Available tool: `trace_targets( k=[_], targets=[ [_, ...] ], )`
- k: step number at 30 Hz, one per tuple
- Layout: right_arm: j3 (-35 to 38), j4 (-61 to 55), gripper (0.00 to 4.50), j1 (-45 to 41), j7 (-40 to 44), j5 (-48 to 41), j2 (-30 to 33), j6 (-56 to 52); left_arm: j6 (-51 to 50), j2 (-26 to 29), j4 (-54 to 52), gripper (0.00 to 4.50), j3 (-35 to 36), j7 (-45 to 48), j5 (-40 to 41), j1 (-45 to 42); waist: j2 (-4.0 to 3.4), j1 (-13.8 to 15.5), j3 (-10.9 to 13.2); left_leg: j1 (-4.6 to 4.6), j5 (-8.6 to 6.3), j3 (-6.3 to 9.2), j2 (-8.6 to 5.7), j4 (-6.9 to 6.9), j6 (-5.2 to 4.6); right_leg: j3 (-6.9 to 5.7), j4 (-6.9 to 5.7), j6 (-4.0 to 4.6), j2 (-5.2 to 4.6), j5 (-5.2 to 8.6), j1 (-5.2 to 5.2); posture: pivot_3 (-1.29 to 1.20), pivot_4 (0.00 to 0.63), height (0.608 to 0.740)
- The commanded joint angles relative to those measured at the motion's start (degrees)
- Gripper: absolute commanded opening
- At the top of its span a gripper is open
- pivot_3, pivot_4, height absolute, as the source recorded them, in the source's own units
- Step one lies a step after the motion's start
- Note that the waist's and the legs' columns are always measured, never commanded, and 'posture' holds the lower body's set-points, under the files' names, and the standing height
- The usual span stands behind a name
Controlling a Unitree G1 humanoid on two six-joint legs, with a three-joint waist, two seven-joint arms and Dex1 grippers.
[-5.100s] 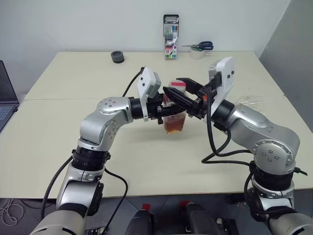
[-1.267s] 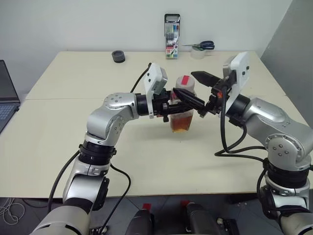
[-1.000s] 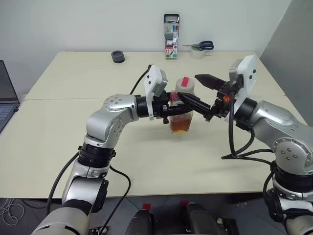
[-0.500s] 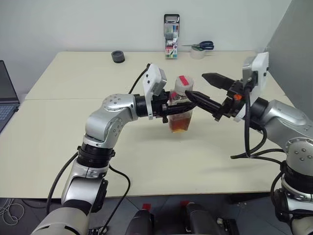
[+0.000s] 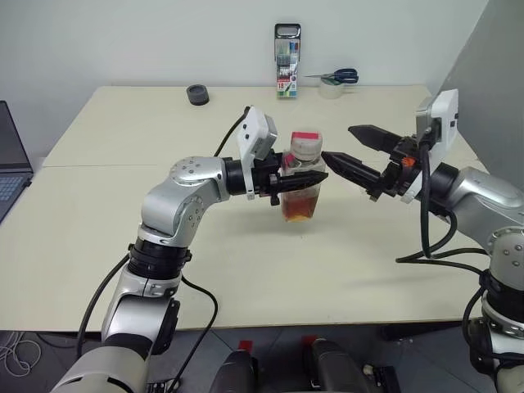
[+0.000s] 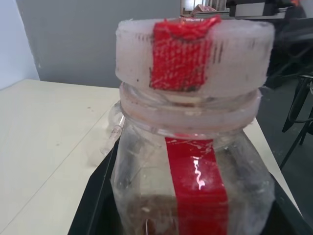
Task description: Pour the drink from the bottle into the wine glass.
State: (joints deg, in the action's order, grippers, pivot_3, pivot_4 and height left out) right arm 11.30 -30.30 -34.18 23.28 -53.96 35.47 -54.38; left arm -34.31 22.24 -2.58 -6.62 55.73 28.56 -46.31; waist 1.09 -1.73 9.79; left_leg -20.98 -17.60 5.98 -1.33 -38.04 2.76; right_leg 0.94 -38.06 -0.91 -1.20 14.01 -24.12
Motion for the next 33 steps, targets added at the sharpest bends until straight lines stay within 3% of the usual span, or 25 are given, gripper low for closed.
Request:
trace_targets(
  k=[1,18,33],
  targets=[
    [1.7,-1.2,4.46,-0.8,1.4,-3.9,0.4,0.0,1.8,-0.3,-0.9,1.84,0.8,0.4,0.2,-2.1,0.00,0.0,0.0,0.00,0.00,0.00,0.00,0.00,0.00,0.00,0.00,0.00,0.00,0.00,0.00,0.00,0.150,0.740],
    [-5.5,4.3,4.46,-7.8,0.0,2.6,-6.7,5.6,1.9,-0.8,-0.4,1.84,0.6,0.6,-0.1,-2.9,0.00,0.0,0.0,0.00,0.01,0.03,0.01,-0.01,0.03,0.00,-0.01,0.00,0.00,0.00,-0.01,0.00,0.150,0.740],
    [-4.1,4.7,4.46,-6.3,2.8,3.1,-5.2,5.6,2.3,-0.8,0.5,1.84,0.6,1.0,-0.4,-3.5,0.00,0.0,0.0,0.00,0.01,0.05,0.01,-0.01,0.02,0.00,-0.01,0.00,0.00,0.00,-0.01,0.00,0.150,0.740]
  ],
)
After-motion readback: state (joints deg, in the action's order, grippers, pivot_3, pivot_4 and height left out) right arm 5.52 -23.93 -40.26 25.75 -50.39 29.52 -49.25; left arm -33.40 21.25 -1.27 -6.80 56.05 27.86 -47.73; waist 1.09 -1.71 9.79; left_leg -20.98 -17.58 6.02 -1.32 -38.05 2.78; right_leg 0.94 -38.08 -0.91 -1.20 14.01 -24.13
